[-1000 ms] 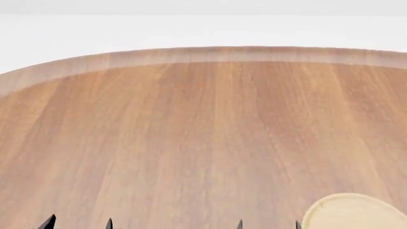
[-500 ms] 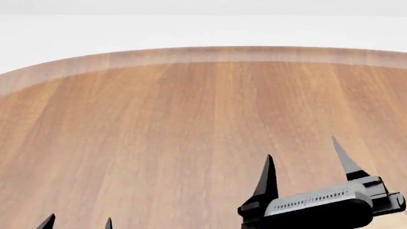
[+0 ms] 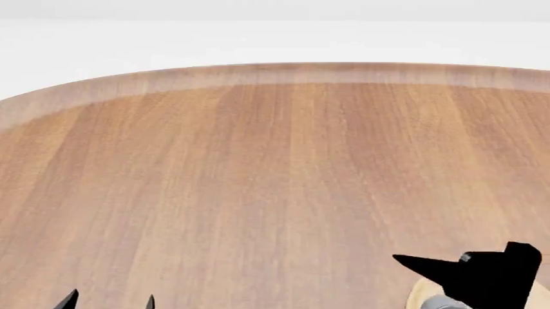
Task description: Put the chocolate pudding to the left of the plate.
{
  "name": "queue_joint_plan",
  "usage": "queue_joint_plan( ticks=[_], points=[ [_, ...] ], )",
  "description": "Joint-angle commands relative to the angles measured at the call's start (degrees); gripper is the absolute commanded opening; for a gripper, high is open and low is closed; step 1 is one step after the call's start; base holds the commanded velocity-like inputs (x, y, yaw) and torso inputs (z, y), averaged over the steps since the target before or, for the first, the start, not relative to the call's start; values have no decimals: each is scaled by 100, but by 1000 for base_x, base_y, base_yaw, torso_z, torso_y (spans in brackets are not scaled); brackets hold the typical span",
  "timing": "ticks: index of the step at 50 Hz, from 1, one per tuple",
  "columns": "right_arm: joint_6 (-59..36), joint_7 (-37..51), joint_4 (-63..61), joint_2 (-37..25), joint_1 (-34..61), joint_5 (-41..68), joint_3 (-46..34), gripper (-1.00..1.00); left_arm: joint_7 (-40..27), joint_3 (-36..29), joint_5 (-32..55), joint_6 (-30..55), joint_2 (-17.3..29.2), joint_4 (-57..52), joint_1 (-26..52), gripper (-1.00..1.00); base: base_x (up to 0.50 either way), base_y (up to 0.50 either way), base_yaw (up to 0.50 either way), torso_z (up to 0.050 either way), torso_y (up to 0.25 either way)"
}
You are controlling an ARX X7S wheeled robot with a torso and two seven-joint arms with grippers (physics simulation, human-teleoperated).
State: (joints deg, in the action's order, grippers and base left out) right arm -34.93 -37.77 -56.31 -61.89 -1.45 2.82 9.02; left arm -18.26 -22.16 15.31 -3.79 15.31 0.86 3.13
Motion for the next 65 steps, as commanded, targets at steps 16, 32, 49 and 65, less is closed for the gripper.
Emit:
queue_joint_plan(
  ticks=[16,32,49,65],
  points=[
    [1323,-1583,261,183,-1523,-1395,-910,100,-30,-81,-4,7,-1,131,75,100,0,0,0,0,0],
    [1686,-1333,1165,704,-1062,-1353,-1501,100,-53,-108,15,-8,21,135,73,100,0,0,0,0,0],
    [2477,-913,1846,839,-1525,-1021,-1108,100,-92,-165,-8,9,31,141,94,100,0,0,0,0,0],
    [2734,-709,2402,820,-1793,-822,-692,100,-127,-204,-15,-1,37,163,104,100,0,0,0,0,0]
  ],
)
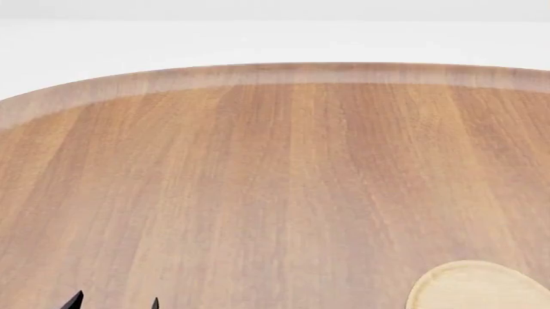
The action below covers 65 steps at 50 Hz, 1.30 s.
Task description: Put the chocolate pudding to the left of the plate.
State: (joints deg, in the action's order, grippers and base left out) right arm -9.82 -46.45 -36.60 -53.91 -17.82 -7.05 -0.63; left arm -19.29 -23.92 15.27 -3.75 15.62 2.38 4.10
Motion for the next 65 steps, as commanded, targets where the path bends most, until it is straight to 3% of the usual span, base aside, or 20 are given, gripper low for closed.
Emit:
queue_joint_plan(
  ticks=[1,41,65],
  points=[
    [226,159,433,21,-158,166,275,100,-26,-31,-9,-6,6,11,7,100,0,0,0,0,0],
    [1279,486,2702,650,429,368,-172,100,-69,-130,5,-11,28,66,52,100,0,0,0,0,0],
    [1755,561,3306,814,501,405,-329,100,-87,-202,-6,-38,21,150,93,100,0,0,0,0,0]
  ],
)
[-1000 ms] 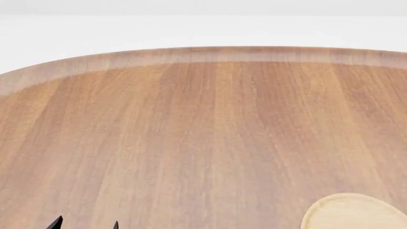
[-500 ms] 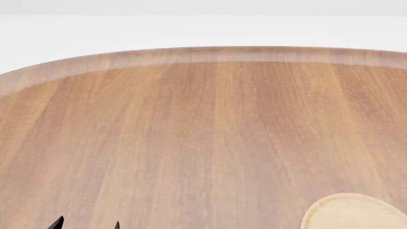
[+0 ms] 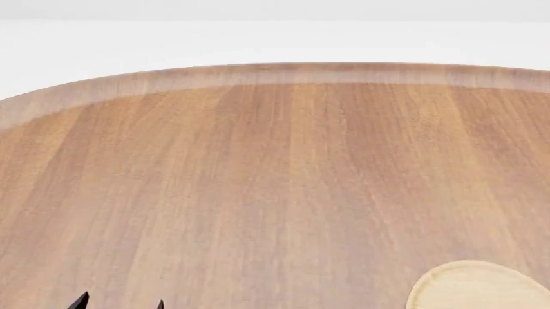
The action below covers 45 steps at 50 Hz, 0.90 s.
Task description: Put the chocolate pudding to the left of the plate.
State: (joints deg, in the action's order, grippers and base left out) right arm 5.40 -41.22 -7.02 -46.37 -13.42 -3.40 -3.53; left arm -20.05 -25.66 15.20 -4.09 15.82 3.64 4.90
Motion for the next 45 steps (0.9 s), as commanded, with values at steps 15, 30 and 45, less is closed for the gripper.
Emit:
queue_joint_plan(
  ticks=[15,30,45],
  points=[
    [402,70,834,106,195,199,22,100,-37,-81,-21,-1,4,36,22,100,0,0,0,0,0],
    [536,-21,1211,128,294,177,-129,100,-43,-120,-19,-13,1,99,54,100,0,0,0,0,0],
    [713,11,1666,190,461,318,-77,100,-72,-182,-46,30,9,87,72,100,0,0,0,0,0]
  ],
)
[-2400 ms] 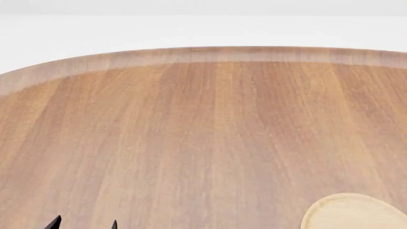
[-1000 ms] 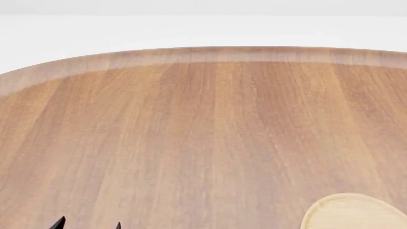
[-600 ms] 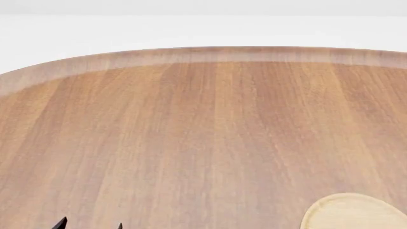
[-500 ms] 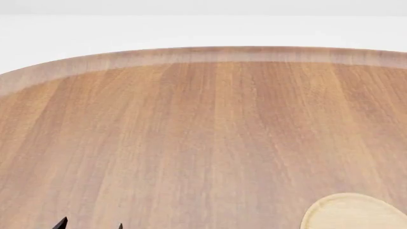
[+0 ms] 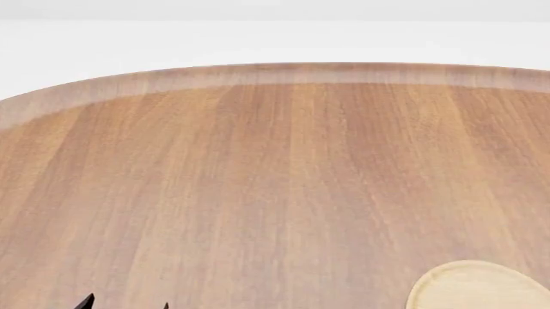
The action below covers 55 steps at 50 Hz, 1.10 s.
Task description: Put the chocolate pudding to the left of the plate.
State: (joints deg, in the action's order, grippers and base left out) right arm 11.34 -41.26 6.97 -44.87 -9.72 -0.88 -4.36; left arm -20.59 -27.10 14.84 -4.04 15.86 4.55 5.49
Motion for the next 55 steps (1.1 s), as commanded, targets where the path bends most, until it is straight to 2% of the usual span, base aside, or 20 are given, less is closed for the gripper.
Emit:
queue_joint_plan(
  ticks=[1,19,20,35,38,43,48,55],
  points=[
    [121,12,281,42,98,70,4,100,-20,-39,-9,27,6,-5,15,100,0,0,0,0,0],
    [237,-131,713,140,225,189,-120,100,-37,-81,-24,-25,2,72,38,100,0,0,0,0,0],
    [226,-104,724,161,225,195,-111,-100,-40,-83,-22,-17,2,70,40,100,0,0,0,0,0],
    [301,-121,721,192,201,230,-151,-100,-64,-123,-23,-3,9,60,48,100,1,0,1,0,0],
    [209,-53,451,165,183,173,-128,-100,-64,-134,-23,-4,2,80,57,100,0,1,2,0,0],
    [-127,-52,-672,4,-7,364,55,-100,-74,-137,-19,-6,10,78,58,100,0,0,0,0,0],
    [-567,-151,-1180,-49,397,383,4,-100,-65,-141,-3,-29,16,85,59,100,0,0,0,0,0],
    [-834,-290,-1076,116,1157,217,-312,-100,-66,-171,-15,-40,17,92,62,100,0,0,0,0,0]
  ],
)
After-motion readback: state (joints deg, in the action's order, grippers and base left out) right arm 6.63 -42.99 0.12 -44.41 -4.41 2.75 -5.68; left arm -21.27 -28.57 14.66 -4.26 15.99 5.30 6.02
